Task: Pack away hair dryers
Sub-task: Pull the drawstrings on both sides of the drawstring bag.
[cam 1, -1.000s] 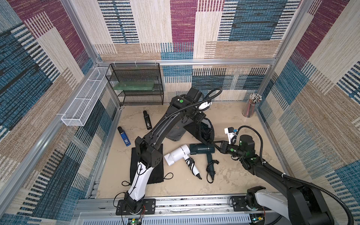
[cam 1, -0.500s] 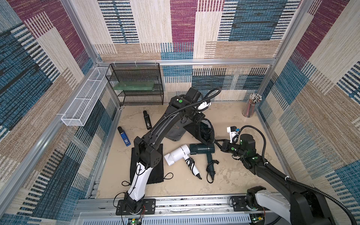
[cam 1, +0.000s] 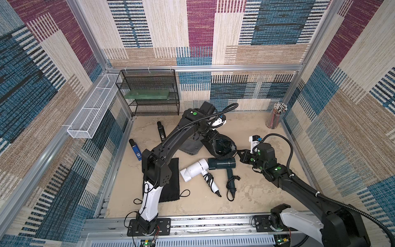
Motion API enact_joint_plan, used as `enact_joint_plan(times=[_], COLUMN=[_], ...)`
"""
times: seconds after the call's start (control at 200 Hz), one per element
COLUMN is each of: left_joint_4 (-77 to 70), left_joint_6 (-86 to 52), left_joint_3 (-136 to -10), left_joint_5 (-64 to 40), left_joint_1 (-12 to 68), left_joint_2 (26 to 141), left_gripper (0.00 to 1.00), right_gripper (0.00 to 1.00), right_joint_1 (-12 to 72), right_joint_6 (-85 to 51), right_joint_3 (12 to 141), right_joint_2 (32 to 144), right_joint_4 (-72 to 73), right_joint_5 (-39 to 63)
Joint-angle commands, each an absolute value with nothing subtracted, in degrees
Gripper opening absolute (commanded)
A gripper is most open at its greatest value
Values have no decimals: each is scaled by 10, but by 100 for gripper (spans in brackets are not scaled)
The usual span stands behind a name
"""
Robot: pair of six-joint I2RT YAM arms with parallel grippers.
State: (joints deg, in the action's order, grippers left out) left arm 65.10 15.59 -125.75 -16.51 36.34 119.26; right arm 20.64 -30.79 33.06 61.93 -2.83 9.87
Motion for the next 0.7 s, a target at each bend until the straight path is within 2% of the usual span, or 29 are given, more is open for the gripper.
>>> enact_joint_plan(times=[0.0, 0.055, 0.18, 0.265, 0.421, 0.696], left_joint_4=[675, 683, 700, 709, 713, 653], left_joint_6=[199, 212, 250, 275, 323, 363], left_joint_3=[-1247, -1240, -1217, -1199, -1153, -1101], left_joint_5=[-205, -218, -255, -288, -307, -304], left_joint_1=[357, 353, 341, 327, 302, 301], left_joint_2=[1182, 1177, 1158, 1136, 1101, 1126], left_gripper=[9, 18, 51, 62, 64, 60], right_gripper=[0, 0, 0, 0, 0, 0], right_joint_1=[212, 213, 212, 210, 210, 210], right_joint_6=[-300, -300, -297, -296, -295, -295], right_joint_3=[339, 340, 342, 342, 339, 336], right_joint_2=[628, 630, 628, 626, 624, 631], right_joint_4=[-29, -29, -36, -38, -34, -24], right_joint_5=[77, 77, 72, 72, 82, 92])
